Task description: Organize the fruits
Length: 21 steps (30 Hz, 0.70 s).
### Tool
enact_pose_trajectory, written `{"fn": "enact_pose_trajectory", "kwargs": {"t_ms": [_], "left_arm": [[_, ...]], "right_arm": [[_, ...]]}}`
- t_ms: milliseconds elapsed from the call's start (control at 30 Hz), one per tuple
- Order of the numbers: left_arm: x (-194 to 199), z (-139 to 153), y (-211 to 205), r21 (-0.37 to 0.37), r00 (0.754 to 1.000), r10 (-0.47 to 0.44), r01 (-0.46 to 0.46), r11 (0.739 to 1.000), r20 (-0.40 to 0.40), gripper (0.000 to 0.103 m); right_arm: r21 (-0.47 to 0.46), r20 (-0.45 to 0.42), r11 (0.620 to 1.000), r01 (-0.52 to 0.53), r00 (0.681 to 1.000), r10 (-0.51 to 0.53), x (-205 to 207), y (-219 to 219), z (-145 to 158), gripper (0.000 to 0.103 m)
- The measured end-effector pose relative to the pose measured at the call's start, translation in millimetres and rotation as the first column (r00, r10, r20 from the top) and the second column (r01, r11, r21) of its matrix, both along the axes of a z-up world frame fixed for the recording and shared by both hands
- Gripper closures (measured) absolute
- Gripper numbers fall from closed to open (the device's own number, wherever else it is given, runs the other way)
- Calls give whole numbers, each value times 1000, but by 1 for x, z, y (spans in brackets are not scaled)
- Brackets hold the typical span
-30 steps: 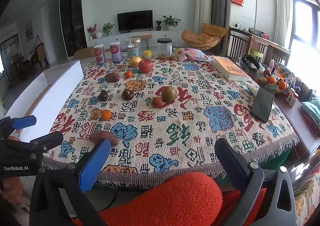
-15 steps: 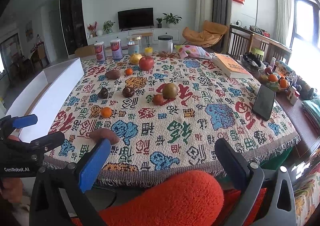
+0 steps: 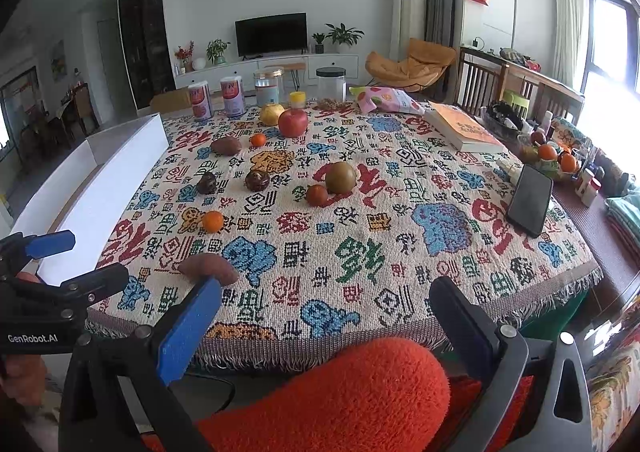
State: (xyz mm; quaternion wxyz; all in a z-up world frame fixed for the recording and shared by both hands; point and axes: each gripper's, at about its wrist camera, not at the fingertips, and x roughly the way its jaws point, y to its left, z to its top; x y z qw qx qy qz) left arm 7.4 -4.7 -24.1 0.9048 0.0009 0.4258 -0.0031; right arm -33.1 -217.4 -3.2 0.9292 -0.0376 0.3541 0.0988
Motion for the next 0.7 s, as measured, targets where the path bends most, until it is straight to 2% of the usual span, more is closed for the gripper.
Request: {"fn": "enact_pose_trajectory", "kwargs": {"t_ms": [700], "left_arm": [[-1, -4, 1, -2, 1000, 1, -1, 1000, -12, 1]], "right_arm": [[2, -7, 1000, -2, 1000, 2, 0, 1, -1, 0]]}}
